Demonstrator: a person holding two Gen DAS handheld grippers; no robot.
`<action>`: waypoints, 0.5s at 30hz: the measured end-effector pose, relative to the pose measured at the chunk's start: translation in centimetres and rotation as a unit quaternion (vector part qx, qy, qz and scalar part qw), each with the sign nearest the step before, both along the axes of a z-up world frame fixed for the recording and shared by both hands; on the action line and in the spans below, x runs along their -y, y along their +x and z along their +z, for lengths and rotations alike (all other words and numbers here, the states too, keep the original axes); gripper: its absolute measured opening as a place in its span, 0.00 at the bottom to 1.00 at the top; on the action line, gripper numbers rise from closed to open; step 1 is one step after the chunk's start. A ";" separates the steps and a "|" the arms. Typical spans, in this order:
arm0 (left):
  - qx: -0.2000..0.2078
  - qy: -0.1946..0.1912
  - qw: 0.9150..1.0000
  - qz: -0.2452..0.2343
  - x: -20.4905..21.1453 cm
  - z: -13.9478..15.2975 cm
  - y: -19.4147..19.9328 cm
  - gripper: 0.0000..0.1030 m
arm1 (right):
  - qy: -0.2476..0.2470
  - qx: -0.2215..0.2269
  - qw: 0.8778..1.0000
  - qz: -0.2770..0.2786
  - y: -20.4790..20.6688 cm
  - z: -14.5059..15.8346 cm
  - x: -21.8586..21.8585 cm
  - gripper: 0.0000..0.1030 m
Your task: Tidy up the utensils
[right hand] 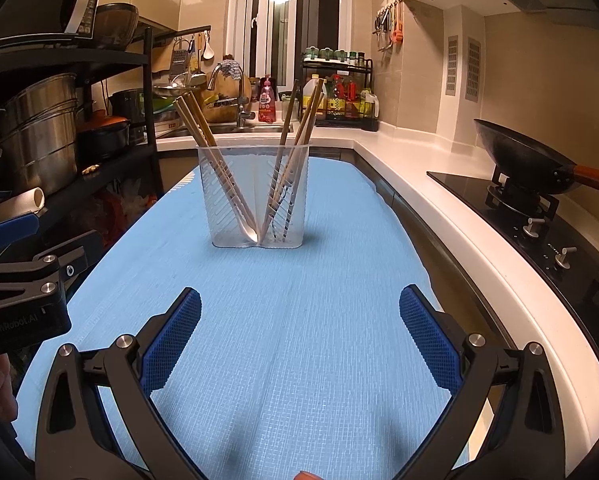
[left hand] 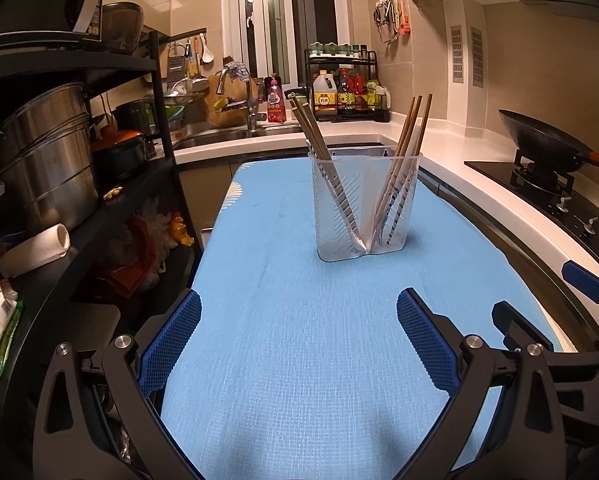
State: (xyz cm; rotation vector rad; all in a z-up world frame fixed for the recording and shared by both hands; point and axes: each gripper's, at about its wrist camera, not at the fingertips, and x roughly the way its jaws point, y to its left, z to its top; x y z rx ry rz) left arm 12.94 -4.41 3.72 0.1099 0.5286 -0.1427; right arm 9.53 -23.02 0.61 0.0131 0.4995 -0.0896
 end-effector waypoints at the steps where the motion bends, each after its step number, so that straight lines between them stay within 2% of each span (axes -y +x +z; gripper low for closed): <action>1: 0.000 0.000 1.000 0.000 0.0 0.0 0.0 0.93 | 0.000 0.000 1.000 -0.001 0.0 0.0 0.0 0.95; 15: 0.008 0.003 1.000 0.007 0.5 0.3 0.0 0.93 | 0.004 0.002 1.000 -0.002 0.0 0.3 0.0 0.95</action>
